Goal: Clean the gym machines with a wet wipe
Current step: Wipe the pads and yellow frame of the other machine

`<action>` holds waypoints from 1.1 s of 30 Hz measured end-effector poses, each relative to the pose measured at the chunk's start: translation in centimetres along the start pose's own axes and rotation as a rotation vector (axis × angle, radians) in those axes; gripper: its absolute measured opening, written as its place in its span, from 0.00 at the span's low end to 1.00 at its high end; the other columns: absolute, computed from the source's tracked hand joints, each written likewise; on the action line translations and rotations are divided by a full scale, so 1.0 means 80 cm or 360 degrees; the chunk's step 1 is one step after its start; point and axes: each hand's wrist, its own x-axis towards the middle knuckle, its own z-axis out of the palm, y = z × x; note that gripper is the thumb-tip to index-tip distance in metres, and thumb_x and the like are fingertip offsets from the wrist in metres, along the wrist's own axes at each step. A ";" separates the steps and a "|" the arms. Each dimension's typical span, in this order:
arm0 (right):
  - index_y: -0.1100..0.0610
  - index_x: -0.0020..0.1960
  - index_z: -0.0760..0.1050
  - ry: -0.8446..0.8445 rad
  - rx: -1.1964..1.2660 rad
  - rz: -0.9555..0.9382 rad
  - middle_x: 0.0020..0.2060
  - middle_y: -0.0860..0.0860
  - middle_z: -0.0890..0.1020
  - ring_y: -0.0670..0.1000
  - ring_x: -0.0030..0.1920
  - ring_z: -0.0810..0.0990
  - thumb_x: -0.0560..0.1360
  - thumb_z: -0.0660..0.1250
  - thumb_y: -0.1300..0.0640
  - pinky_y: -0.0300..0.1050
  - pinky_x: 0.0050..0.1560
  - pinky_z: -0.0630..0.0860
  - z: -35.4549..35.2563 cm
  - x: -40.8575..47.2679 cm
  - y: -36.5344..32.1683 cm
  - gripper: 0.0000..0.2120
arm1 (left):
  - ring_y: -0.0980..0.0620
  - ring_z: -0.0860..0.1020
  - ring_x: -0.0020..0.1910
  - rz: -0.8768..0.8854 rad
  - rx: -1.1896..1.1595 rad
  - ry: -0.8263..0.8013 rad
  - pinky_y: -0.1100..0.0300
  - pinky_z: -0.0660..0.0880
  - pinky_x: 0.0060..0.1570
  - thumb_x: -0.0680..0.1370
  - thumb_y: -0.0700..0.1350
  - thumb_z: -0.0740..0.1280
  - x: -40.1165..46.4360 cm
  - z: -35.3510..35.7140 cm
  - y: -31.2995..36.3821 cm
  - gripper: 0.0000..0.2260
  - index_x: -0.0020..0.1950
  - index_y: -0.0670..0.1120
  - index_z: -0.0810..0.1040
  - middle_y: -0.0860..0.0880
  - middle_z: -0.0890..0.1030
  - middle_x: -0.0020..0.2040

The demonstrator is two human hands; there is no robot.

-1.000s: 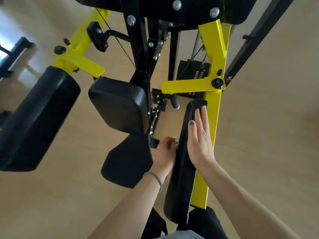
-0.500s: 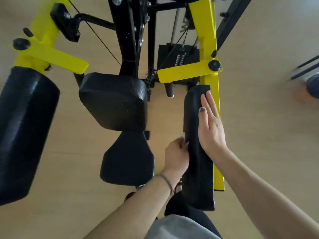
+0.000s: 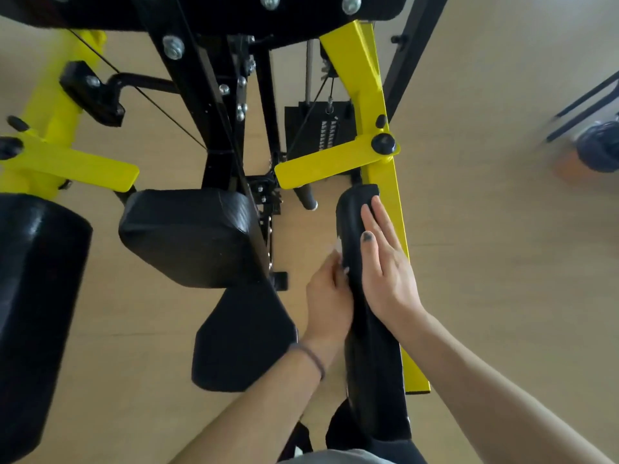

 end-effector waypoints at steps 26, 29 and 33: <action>0.53 0.80 0.62 0.0013 0.0013 -0.0031 0.81 0.42 0.55 0.25 0.72 0.48 0.87 0.47 0.51 0.16 0.62 0.50 -0.001 0.002 0.003 0.23 | 0.43 0.82 0.53 -0.0732 -0.0169 -0.0382 0.55 0.80 0.50 0.83 0.35 0.55 -0.082 0.010 -0.114 0.16 0.53 0.50 0.81 0.44 0.85 0.51; 0.54 0.80 0.62 0.0010 -0.0059 -0.0045 0.81 0.44 0.55 0.30 0.74 0.50 0.87 0.47 0.50 0.15 0.60 0.50 0.000 0.001 0.004 0.24 | 0.50 0.81 0.48 -0.0658 0.0080 -0.0261 0.57 0.78 0.48 0.83 0.37 0.55 -0.125 0.004 -0.099 0.15 0.51 0.51 0.80 0.50 0.84 0.46; 0.53 0.81 0.60 0.0016 -0.0032 -0.0024 0.82 0.43 0.54 0.38 0.79 0.51 0.86 0.46 0.48 0.27 0.71 0.52 0.000 -0.006 0.004 0.25 | 0.53 0.81 0.43 -0.0283 0.0076 0.0003 0.61 0.77 0.46 0.84 0.40 0.58 -0.157 -0.004 -0.045 0.12 0.50 0.53 0.79 0.55 0.82 0.42</action>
